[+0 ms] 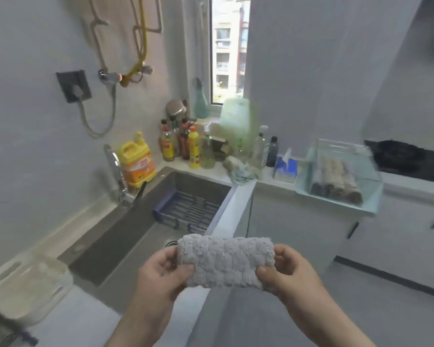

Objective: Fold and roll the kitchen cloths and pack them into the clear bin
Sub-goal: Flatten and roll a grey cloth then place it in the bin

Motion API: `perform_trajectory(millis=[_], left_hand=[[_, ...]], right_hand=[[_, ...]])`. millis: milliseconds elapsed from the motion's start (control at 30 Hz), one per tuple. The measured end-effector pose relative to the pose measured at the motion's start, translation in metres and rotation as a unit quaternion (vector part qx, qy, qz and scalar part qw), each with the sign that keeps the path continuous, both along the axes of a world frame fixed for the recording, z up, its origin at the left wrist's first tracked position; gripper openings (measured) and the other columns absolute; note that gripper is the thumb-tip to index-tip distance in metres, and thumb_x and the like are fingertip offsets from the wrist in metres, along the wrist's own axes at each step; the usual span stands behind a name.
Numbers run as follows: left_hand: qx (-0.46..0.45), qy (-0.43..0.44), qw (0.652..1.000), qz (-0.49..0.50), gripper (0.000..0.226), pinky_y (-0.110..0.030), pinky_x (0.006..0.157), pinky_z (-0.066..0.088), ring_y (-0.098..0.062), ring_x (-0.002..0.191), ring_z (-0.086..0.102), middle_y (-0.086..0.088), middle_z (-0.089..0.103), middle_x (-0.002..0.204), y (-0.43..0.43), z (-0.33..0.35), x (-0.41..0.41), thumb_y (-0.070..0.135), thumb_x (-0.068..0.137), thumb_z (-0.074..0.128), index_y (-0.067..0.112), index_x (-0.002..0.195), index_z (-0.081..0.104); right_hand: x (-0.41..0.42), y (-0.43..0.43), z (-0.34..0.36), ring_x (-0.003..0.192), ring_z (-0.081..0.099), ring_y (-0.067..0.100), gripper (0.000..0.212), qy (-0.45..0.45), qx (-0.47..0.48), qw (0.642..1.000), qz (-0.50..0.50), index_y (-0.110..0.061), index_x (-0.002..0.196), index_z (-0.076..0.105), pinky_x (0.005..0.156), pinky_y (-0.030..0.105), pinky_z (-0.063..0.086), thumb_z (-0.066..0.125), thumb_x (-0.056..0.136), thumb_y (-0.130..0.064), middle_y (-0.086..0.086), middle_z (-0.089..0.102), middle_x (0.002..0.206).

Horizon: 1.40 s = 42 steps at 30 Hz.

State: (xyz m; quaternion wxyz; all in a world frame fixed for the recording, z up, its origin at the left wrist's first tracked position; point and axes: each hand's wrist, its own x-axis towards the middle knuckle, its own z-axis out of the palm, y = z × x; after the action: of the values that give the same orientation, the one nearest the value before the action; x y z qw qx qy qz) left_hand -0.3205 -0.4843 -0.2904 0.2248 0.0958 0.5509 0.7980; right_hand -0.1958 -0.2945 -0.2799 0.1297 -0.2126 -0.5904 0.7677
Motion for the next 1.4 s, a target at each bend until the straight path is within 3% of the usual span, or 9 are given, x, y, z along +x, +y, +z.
perform_trajectory(millis=[133, 233, 467, 600, 667, 833, 933, 1133, 1400], left_hand=[[-0.006, 0.014, 0.997, -0.075, 0.029, -0.03, 0.063, 0.06, -0.024, 0.078, 0.071, -0.021, 0.072, 0.095, 0.129, 0.008, -0.022, -0.012, 0.074, 0.061, 0.001, 0.1, 0.068], [-0.011, 0.028, 0.993, -0.113, 0.027, -0.031, 0.073, 0.058, -0.022, 0.079, 0.07, -0.018, 0.073, 0.095, 0.21, 0.016, -0.035, -0.012, 0.079, 0.057, 0.004, 0.097, 0.07], [0.02, 0.022, 0.983, -0.18, 0.046, -0.028, 0.069, 0.059, -0.022, 0.082, 0.07, -0.02, 0.072, 0.097, 0.342, 0.022, -0.058, 0.017, 0.048, 0.086, 0.01, 0.092, 0.075], [0.018, 0.02, 0.978, -0.208, 0.082, -0.029, 0.068, 0.059, -0.022, 0.082, 0.069, -0.019, 0.072, 0.098, 0.403, 0.023, -0.079, 0.037, 0.028, 0.095, 0.007, 0.1, 0.069], [0.028, 0.013, 0.973, -0.228, 0.081, -0.028, 0.063, 0.058, -0.021, 0.079, 0.07, -0.016, 0.073, 0.093, 0.436, 0.021, -0.092, 0.04, 0.024, 0.095, 0.008, 0.094, 0.071], [0.024, -0.006, 0.96, -0.278, 0.072, -0.028, 0.059, 0.057, -0.018, 0.073, 0.07, -0.013, 0.073, 0.087, 0.524, 0.01, -0.139, 0.024, 0.042, 0.091, 0.001, 0.104, 0.064], [0.024, -0.018, 0.955, -0.296, 0.036, -0.026, 0.057, 0.057, -0.017, 0.072, 0.071, -0.011, 0.073, 0.085, 0.578, 0.005, -0.176, 0.001, 0.068, 0.069, 0.002, 0.102, 0.061], [-0.006, -0.053, 0.942, -0.333, 0.026, -0.032, 0.069, 0.06, -0.023, 0.086, 0.069, -0.013, 0.073, 0.094, 0.683, -0.01, -0.231, -0.012, 0.089, 0.047, 0.003, 0.104, 0.062], [-0.112, -0.02, 0.908, -0.404, 0.018, -0.034, 0.074, 0.058, -0.016, 0.079, 0.072, -0.006, 0.076, 0.09, 0.79, -0.036, -0.225, 0.002, 0.094, 0.051, 0.009, 0.102, 0.065]], right_hand=[[0.002, 0.104, 0.005, 0.079, 0.064, 0.023, 0.037, 0.027, 0.009, 0.993, -0.111, -0.005, 0.098, 0.063, 0.063, 0.026, 0.054, 0.072, 0.062, -0.01, 0.017, 0.07, 0.092], [-0.001, 0.175, 0.009, 0.082, 0.065, 0.024, 0.035, 0.032, 0.025, 0.986, -0.164, -0.009, 0.097, 0.064, 0.073, 0.034, 0.056, 0.073, 0.063, -0.012, 0.013, 0.072, 0.092], [-0.005, 0.291, 0.024, 0.075, 0.063, 0.016, 0.034, 0.04, 0.031, 0.979, -0.197, -0.01, 0.098, 0.062, 0.057, 0.019, 0.051, 0.073, 0.067, -0.01, 0.009, 0.066, 0.088], [-0.015, 0.341, 0.019, 0.085, 0.065, 0.019, 0.045, 0.02, 0.027, 0.979, -0.203, -0.009, 0.108, 0.06, 0.063, 0.023, 0.052, 0.072, 0.064, -0.014, 0.015, 0.067, 0.101], [-0.023, 0.367, 0.015, 0.093, 0.067, 0.024, 0.046, 0.016, 0.027, 0.979, -0.202, -0.009, 0.11, 0.062, 0.071, 0.028, 0.054, 0.072, 0.065, -0.013, 0.017, 0.069, 0.108], [-0.058, 0.438, 0.01, 0.096, 0.066, 0.026, 0.042, -0.013, 0.057, 0.979, -0.195, -0.009, 0.108, 0.066, 0.078, 0.032, 0.056, 0.07, 0.066, -0.01, 0.018, 0.069, 0.11], [-0.09, 0.482, 0.009, 0.103, 0.066, 0.031, 0.047, -0.038, 0.07, 0.977, -0.198, -0.008, 0.112, 0.065, 0.088, 0.037, 0.053, 0.072, 0.065, -0.011, 0.019, 0.068, 0.113], [-0.143, 0.559, 0.006, 0.103, 0.067, 0.034, 0.05, -0.069, 0.049, 0.969, -0.23, -0.006, 0.116, 0.06, 0.091, 0.043, 0.051, 0.07, 0.067, -0.009, 0.013, 0.072, 0.107], [-0.145, 0.628, -0.011, 0.073, 0.066, 0.016, 0.038, -0.122, 0.044, 0.928, -0.349, -0.002, 0.101, 0.061, 0.063, 0.03, 0.052, 0.068, 0.064, -0.01, 0.01, 0.074, 0.086]])
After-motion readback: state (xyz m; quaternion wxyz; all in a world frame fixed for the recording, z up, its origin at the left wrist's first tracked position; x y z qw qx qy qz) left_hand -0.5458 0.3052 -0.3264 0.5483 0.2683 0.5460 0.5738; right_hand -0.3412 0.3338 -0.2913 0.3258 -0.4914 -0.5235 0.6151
